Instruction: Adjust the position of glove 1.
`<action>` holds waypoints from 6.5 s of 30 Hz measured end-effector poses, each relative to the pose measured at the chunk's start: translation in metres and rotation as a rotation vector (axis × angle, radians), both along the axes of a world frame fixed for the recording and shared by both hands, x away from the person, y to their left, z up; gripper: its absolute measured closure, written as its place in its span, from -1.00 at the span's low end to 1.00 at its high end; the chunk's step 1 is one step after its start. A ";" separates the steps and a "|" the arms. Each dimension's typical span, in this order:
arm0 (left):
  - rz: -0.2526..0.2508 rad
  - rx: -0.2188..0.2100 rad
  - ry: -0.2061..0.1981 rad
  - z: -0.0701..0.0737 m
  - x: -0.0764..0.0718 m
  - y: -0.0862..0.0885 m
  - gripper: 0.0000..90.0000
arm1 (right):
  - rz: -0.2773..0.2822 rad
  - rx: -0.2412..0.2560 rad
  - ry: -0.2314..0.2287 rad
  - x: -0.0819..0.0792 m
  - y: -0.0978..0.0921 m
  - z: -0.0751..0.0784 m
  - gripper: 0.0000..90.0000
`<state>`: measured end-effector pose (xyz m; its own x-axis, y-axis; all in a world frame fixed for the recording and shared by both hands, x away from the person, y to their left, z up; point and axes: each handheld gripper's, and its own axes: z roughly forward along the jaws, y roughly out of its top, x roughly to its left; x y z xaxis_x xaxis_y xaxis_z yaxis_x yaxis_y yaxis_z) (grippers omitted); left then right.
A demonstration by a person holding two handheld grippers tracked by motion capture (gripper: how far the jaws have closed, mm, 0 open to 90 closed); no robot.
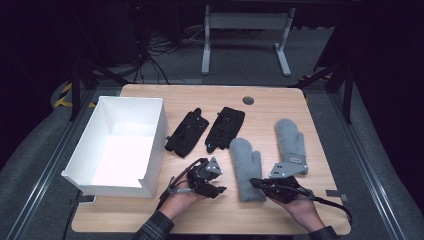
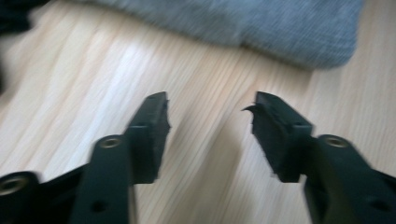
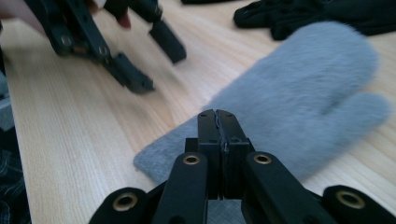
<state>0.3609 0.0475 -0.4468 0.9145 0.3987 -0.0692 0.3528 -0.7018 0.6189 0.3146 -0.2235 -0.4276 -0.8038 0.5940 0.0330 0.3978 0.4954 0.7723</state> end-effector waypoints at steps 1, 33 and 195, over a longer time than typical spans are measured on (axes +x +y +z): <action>0.009 0.000 -0.004 0.000 0.000 0.004 -0.11 | 0.010 -0.015 0.005 0.000 0.004 -0.002 1.00; 0.107 0.019 -0.049 -0.019 -0.001 0.033 -0.56 | -0.007 -0.045 0.044 0.003 -0.006 0.006 1.00; 0.102 -0.058 -0.082 -0.031 0.003 0.032 -0.99 | 0.139 -0.048 0.003 0.081 -0.056 0.026 0.89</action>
